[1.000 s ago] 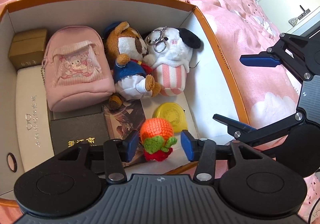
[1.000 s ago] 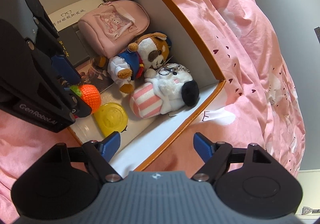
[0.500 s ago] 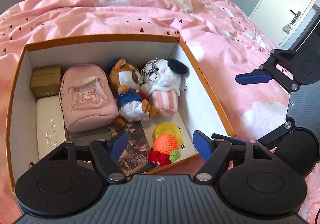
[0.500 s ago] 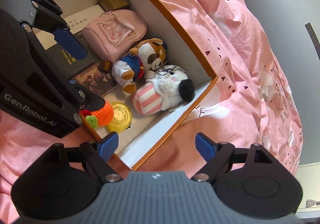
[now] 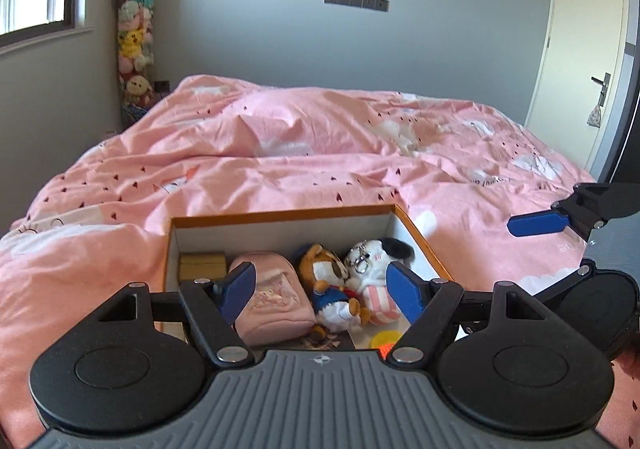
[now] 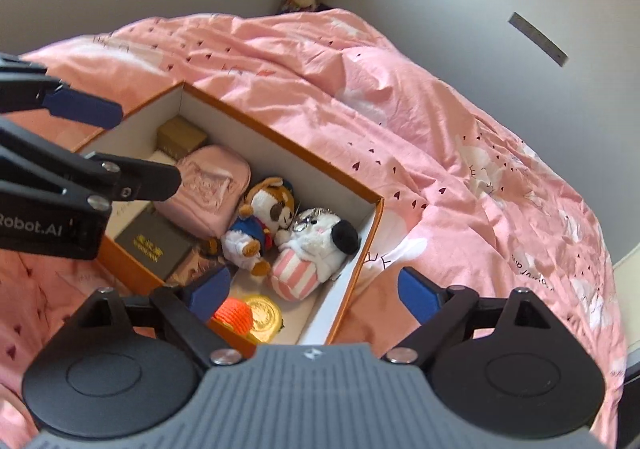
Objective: Organize objects
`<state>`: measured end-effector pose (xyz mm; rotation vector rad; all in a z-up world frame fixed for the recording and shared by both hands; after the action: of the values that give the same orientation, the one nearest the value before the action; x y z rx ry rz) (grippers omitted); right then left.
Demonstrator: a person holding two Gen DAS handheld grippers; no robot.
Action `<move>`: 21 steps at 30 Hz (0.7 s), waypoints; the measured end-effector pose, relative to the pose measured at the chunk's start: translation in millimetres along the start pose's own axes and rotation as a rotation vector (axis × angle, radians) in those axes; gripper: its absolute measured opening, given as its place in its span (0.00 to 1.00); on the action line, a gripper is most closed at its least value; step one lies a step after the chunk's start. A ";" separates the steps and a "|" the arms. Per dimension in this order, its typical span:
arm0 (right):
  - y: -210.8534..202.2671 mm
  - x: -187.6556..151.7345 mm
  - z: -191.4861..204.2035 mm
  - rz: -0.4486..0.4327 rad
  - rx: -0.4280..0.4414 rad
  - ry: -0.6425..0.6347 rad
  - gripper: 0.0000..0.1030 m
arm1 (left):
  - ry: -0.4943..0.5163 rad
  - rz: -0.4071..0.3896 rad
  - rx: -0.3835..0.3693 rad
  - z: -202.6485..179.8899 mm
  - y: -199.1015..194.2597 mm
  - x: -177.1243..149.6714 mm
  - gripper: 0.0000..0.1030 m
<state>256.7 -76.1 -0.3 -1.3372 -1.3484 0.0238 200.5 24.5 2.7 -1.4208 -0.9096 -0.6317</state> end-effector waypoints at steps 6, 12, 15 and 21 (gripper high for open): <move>-27.8 -1.4 8.8 -0.158 -0.004 0.203 0.95 | 0.013 -0.102 0.073 8.0 -27.5 4.0 0.86; -47.6 -6.7 22.7 -0.301 -0.049 0.296 0.97 | 0.015 -0.162 0.153 21.1 -41.7 -1.3 0.86; -53.0 -10.1 31.2 -0.346 -0.063 0.317 0.98 | -0.005 -0.159 0.162 28.2 -42.4 -8.0 0.87; -46.2 -24.2 42.7 -0.337 -0.060 0.391 0.98 | -0.030 -0.138 0.179 38.8 -38.0 -28.9 0.88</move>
<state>189.5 -80.3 1.3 -1.0785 -1.2256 -0.4869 147.6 55.3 -3.5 -1.2179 -1.0677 -0.6164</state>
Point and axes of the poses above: each gripper's, at about its wrist camera, not at the fingertips, and y roughly the way its jaws point, z to its left, x to its top, the point moved 6 cm from there along y, roughly the way its jaws point
